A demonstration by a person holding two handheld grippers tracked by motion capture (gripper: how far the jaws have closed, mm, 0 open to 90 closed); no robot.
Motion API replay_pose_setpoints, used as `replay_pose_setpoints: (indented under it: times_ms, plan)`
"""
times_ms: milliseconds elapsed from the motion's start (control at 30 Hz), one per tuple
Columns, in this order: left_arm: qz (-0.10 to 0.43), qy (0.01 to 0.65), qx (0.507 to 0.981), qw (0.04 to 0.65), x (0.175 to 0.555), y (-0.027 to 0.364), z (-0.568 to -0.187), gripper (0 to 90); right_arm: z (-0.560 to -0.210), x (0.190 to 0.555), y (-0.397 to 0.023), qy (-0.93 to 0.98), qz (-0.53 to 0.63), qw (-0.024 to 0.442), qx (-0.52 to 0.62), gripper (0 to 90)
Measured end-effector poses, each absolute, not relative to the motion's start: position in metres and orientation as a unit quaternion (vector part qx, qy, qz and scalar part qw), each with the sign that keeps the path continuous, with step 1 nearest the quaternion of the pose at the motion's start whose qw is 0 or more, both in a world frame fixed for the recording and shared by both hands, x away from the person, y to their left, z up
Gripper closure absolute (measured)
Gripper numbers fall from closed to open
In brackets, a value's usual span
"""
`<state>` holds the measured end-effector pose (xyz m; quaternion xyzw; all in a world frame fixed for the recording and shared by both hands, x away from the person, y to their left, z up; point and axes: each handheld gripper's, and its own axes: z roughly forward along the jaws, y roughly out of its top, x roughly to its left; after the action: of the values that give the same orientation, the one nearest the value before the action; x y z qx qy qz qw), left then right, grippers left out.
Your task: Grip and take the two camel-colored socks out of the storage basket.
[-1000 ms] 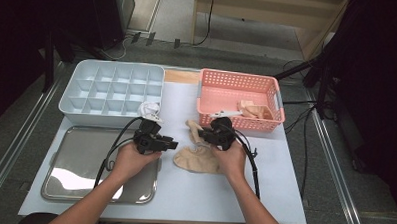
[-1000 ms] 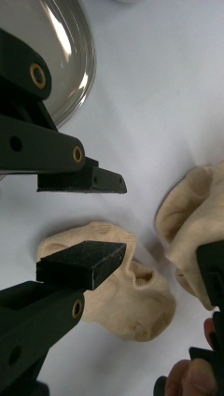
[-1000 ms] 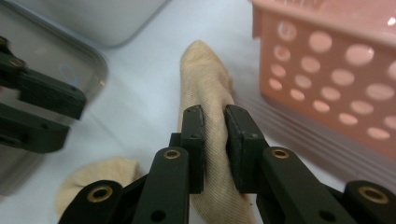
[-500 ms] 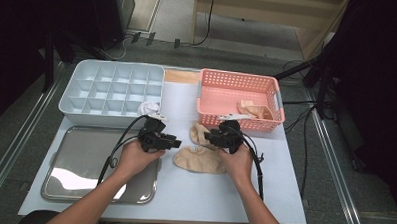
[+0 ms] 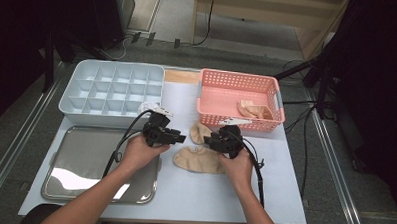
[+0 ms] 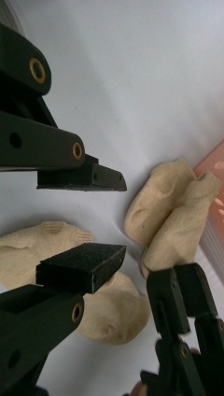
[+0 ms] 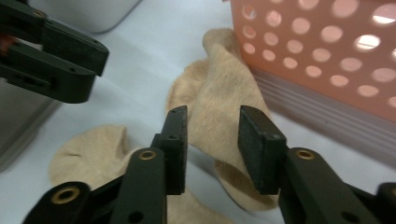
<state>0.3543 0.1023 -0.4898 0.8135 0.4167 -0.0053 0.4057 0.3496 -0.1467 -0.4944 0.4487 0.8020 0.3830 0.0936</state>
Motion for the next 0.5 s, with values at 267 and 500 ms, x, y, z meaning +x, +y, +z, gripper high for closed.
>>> replay_pose_setpoints:
  times_ms: [267,500]
  plan:
    - [-0.006,0.413,0.819,0.399,0.354,0.101,-0.492,63.5,-0.509,0.357,-0.14,0.809,0.353,0.119,0.454,58.3]
    - [-0.002,0.414,0.82,0.396,0.353,0.103,-0.491,63.6,-0.513,0.36,-0.14,0.809,0.343,0.139,0.456,81.1]
